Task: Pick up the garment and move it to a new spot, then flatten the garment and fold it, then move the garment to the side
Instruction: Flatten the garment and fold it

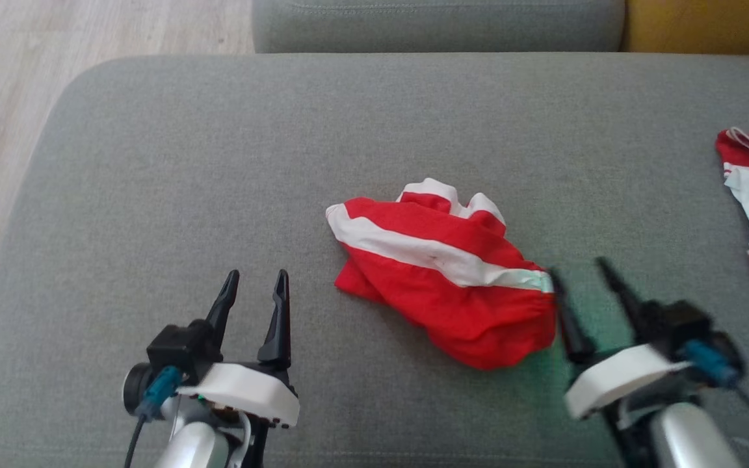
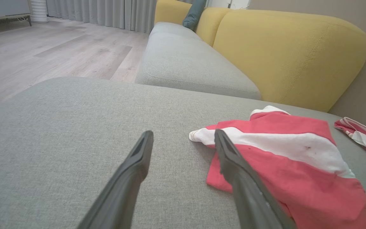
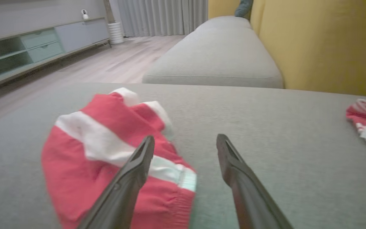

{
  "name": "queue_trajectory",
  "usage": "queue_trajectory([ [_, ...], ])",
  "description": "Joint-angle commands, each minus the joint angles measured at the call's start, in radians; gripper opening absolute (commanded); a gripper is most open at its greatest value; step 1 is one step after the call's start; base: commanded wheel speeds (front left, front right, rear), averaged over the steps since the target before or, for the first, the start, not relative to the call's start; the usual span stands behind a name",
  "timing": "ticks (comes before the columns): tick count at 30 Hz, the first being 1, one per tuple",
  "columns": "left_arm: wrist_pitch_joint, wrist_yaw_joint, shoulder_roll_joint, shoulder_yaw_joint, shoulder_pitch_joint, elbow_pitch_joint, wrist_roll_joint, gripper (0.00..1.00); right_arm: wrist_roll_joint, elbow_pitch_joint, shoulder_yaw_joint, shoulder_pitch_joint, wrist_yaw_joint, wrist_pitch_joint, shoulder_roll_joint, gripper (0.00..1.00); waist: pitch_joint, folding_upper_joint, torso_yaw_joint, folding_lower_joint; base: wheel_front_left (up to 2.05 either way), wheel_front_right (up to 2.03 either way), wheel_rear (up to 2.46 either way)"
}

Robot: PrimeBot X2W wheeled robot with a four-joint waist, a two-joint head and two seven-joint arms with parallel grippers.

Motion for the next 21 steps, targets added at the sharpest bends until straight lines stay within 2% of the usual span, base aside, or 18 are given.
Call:
queue_trajectory([
  [1,-0.012,0.002,0.008,0.037,-0.029,-0.036,0.009,1.00,-0.014,-0.038,-0.024,-0.028,0.007,0.009,0.006,1.00,0.009,0.0000,0.004,0.0000,0.00,0.00,0.00],
  [4,-0.012,-0.001,0.008,0.034,-0.039,-0.036,0.010,1.00,-0.015,0.003,-0.068,-0.052,0.007,0.035,0.008,1.00,0.021,0.0000,0.016,0.0000,0.00,0.00,0.00],
  [9,-0.012,-0.002,0.008,0.035,-0.049,-0.031,0.010,1.00,0.023,0.093,-0.070,-0.094,0.007,0.071,0.007,1.00,0.032,0.0000,0.039,0.0000,0.00,0.00,0.00],
  [16,-0.012,0.000,0.007,0.043,-0.051,-0.029,0.010,1.00,0.140,0.230,-0.011,-0.141,0.007,0.122,-0.008,1.00,0.038,0.0000,0.063,0.0000,0.00,0.00,0.00],
  [17,-0.012,0.000,0.007,0.043,-0.051,-0.029,0.011,1.00,0.164,0.246,0.003,-0.147,0.007,0.135,-0.010,0.95,0.039,0.0000,0.065,0.0000,0.00,0.00,0.00],
  [18,-0.012,0.000,0.007,0.043,-0.051,-0.028,0.011,1.00,0.188,0.260,0.016,-0.152,0.007,0.144,-0.014,0.76,0.039,0.0000,0.065,0.0000,0.00,0.00,0.00],
  [19,-0.012,0.000,0.006,0.044,-0.051,-0.028,0.011,1.00,0.208,0.271,0.029,-0.158,0.007,0.150,-0.020,0.48,0.039,0.0000,0.066,0.0000,0.00,0.00,0.00],
  [20,-0.012,0.001,0.006,0.045,-0.051,-0.029,0.012,1.00,0.224,0.280,0.039,-0.164,0.007,0.151,-0.027,0.35,0.039,0.0000,0.065,0.0000,0.00,0.00,0.00],
  [21,-0.012,0.001,0.006,0.046,-0.051,-0.030,0.012,1.00,0.236,0.288,0.047,-0.169,0.007,0.149,-0.034,0.12,0.039,0.0000,0.064,0.0000,0.00,0.00,0.00],
])
